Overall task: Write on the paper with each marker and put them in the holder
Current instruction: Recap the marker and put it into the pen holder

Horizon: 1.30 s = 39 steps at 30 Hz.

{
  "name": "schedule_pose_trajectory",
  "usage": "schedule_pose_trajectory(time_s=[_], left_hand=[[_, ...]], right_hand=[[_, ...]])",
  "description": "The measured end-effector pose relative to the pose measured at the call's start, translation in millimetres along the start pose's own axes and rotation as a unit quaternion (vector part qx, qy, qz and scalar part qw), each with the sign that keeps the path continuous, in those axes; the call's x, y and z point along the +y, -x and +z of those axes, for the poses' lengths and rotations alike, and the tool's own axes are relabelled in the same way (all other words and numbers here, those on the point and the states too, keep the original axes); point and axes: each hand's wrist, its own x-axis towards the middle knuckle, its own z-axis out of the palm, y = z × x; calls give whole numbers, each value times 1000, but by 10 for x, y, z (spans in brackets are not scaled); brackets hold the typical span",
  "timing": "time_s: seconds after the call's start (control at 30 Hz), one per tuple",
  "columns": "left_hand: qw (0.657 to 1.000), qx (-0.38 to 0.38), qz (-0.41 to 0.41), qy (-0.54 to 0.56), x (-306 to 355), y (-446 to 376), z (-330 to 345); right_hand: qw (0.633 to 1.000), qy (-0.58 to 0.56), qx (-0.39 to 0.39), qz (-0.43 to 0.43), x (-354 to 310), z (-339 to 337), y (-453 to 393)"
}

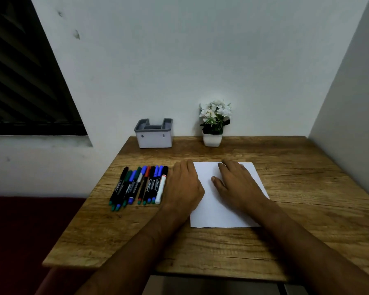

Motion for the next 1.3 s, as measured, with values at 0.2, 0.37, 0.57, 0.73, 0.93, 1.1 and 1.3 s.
schedule_pose_trajectory(time_s=[0.2,0.37,0.57,0.73,0.93,1.1,1.3], left_hand=[[993,-45,-28,-101,-121,-139,-94],[984,-58,-13,-165,-138,-216,-85],[986,-67,-19,-153,-152,-350,-103],[993,-69,-58,-73,-165,-476,-142],[969,18,-164,183,-252,-704,-389],[836,-12,-271,476,-343,-864,-434],[707,-23,-352,613,-362,-854,-232]], right_hand=[[999,-11,19,-35,-294,34,-148],[998,-26,29,-44,-418,81,-221],[995,-69,62,-47,-439,119,-315],[979,-177,97,-20,-494,100,-370],[923,-365,108,52,-616,50,-492],[874,-477,25,83,-713,35,-573],[888,-440,47,122,-687,121,-640]])
